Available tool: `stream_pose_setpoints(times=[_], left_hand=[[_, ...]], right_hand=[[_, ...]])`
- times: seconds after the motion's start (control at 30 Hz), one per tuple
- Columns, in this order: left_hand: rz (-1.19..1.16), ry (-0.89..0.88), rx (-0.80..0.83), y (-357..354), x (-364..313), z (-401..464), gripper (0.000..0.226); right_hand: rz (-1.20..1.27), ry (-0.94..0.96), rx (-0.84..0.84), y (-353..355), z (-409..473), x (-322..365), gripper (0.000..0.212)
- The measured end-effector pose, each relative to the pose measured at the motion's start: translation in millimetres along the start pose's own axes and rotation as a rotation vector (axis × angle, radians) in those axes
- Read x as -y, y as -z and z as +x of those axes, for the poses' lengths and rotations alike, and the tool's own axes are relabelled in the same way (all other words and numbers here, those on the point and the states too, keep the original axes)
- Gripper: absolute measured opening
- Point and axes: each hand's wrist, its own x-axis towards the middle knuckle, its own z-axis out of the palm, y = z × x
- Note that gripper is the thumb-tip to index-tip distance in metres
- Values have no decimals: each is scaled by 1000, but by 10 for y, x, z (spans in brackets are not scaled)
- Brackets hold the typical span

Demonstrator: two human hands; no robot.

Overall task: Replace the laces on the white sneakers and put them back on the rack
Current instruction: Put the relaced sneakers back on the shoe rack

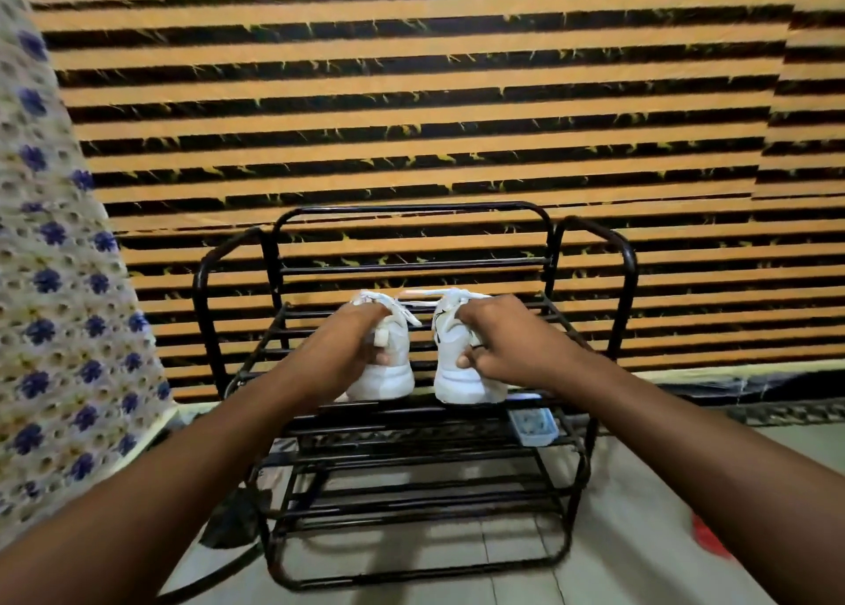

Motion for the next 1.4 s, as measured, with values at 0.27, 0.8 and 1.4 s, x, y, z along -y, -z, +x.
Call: stream_pose_setpoints(times=[0.27, 0.8, 1.4], left_hand=[[86, -28, 48, -26, 387, 345, 38], [-366, -4, -436, -437, -807, -193, 27], [-765, 62, 33, -2679, -2021, 172, 25]], right_hand=[[-17, -11, 24, -192, 419, -152, 25], [448, -274, -617, -118, -731, -72, 23], [445, -798, -579, -506, -2526, -1759, 15]])
